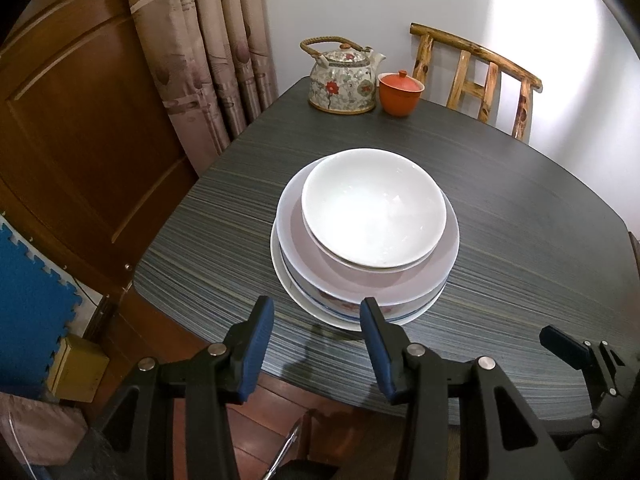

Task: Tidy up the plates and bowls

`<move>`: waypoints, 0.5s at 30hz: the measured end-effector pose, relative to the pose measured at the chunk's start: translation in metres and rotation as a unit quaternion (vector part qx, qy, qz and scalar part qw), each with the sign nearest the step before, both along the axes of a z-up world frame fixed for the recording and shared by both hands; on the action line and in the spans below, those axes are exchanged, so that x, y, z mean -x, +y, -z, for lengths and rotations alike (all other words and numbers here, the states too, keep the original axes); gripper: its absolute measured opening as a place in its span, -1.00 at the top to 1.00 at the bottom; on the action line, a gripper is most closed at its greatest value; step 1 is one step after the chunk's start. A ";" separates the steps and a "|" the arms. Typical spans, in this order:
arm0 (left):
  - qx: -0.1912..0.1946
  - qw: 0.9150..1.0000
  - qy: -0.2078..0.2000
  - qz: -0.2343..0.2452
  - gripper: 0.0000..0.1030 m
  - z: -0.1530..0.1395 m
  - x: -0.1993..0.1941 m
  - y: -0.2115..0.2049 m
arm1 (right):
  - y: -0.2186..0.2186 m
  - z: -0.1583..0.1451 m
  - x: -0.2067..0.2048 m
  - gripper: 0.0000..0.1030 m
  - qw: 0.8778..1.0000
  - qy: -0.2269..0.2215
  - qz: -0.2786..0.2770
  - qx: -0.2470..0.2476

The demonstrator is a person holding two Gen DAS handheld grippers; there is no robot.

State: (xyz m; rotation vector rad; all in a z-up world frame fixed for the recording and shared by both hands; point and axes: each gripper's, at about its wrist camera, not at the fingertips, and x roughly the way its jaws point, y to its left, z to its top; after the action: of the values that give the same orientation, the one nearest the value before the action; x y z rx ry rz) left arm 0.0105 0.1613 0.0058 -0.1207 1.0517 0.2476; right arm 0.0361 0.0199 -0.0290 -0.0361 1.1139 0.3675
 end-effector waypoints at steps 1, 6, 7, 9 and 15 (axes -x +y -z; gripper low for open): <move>-0.001 1.000 0.000 0.000 0.11 0.000 0.000 0.000 | 0.000 0.000 0.000 -0.86 1.000 0.000 -0.001 0.000; -0.001 1.000 -0.001 0.000 0.11 -0.001 -0.001 -0.001 | 0.001 0.001 0.001 -0.88 1.000 0.003 0.000 0.002; -0.001 1.000 0.000 0.002 0.11 -0.001 -0.001 -0.001 | 0.001 0.001 0.001 -0.88 1.000 0.003 0.000 0.003; -0.003 1.000 0.002 0.003 0.11 0.000 -0.001 -0.002 | 0.001 0.001 0.001 -0.88 1.000 0.003 -0.001 0.002; -0.001 1.000 0.002 0.005 0.11 0.001 0.000 0.000 | 0.001 0.002 0.001 -0.88 1.000 0.003 -0.001 0.003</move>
State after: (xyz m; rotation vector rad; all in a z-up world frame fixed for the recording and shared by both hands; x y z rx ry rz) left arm 0.0105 0.1613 0.0052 -0.1140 1.0554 0.2402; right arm 0.0349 0.0211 -0.0306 -0.0419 1.1211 0.3655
